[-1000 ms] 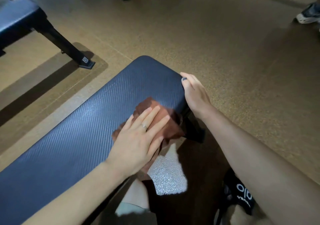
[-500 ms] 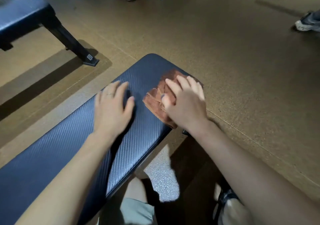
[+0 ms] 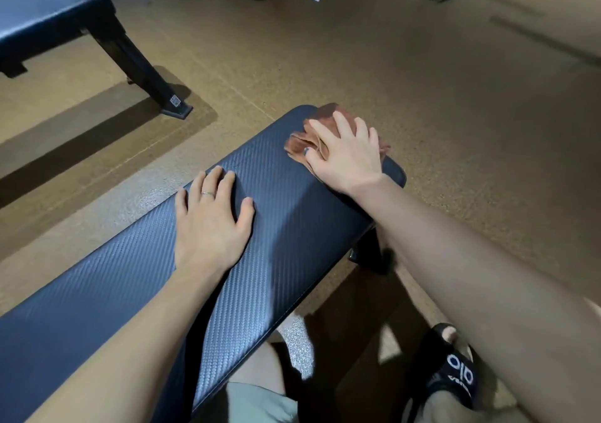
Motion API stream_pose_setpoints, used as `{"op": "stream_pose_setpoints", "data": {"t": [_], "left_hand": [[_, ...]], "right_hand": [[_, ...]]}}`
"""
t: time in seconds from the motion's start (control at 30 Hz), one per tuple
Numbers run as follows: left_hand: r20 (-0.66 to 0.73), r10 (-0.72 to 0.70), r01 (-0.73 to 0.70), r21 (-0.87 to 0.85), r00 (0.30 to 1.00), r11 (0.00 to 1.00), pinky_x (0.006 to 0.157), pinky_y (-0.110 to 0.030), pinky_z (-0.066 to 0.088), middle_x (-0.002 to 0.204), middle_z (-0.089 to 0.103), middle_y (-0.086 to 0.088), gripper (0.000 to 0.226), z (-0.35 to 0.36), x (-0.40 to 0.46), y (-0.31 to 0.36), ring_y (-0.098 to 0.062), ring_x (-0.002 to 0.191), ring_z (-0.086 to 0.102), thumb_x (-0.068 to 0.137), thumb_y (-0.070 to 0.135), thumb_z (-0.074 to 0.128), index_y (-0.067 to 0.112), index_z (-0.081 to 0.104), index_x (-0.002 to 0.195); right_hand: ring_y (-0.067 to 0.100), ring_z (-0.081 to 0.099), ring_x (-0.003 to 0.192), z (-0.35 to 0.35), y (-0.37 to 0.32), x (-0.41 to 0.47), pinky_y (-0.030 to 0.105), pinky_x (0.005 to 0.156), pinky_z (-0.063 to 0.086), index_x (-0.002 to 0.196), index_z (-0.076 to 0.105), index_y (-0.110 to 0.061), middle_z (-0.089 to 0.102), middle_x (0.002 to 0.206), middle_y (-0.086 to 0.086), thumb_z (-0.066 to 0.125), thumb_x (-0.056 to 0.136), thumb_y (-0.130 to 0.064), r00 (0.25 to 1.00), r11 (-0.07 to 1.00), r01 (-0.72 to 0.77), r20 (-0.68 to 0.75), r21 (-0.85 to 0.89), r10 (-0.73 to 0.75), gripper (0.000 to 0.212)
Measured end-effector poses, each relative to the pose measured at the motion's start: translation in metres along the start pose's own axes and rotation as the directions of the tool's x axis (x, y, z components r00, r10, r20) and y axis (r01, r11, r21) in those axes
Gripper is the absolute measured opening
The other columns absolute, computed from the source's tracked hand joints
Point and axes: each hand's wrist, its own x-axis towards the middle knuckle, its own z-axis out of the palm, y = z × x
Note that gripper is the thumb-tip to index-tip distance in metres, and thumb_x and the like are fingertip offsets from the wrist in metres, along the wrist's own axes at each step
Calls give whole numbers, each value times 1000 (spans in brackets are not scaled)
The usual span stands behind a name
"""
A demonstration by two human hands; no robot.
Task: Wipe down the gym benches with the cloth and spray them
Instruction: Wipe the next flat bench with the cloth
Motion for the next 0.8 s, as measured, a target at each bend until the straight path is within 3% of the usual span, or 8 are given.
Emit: {"op": "stream_pose_setpoints", "data": {"t": [0.1,0.2,0.37,0.57,0.67,0.8], "left_hand": [[-14,8,-8,-4,1000,1000,124,-52,16,159,39,-3,62,0,0,-2,-26,149,28,99,54,32,20,46,148],[-15,11,-11,-6,1000,1000,124,-54,18,158,41,-4,61,-2,0,0,-27,149,30,98,53,34,19,47,147],[-19,1,-1,0,1000,1000,122,-56,20,158,41,-6,59,-2,-1,1,-28,150,30,99,52,36,18,48,147],[-18,1,-2,-14,1000,1000,123,-55,20,158,41,-6,57,-2,-1,0,-28,150,29,100,50,39,18,47,147],[-19,0,-1,-14,1000,1000,123,-54,19,158,41,-5,57,-1,0,0,-27,150,29,100,50,39,18,47,146],[-20,13,-14,-18,1000,1000,123,-54,20,157,42,-5,57,-2,0,0,-27,149,30,100,50,39,18,47,146]], "right_hand": [[41,14,153,4,-8,-9,56,125,8,155,31,-48,21,170,0,33,100,-52,1000,1000,13,-24,8,-13,55],[39,27,148,1,-16,-64,59,123,18,148,47,-41,38,161,1,40,96,-45,990,991,103,-107,91,-93,53],[33,27,150,12,-43,-175,54,126,15,149,46,-40,39,161,0,44,94,-49,992,988,121,-53,99,-116,56],[32,16,155,18,-49,-142,59,125,11,153,39,-46,26,167,7,37,94,-70,993,999,47,-109,16,-45,63],[32,15,157,27,-55,-141,60,124,10,155,38,-46,26,169,5,35,98,-66,991,1000,26,-131,-1,-26,61],[29,25,154,32,-54,-154,58,124,14,150,49,-39,36,165,2,38,102,-55,977,999,11,-215,45,-1,52]]}}
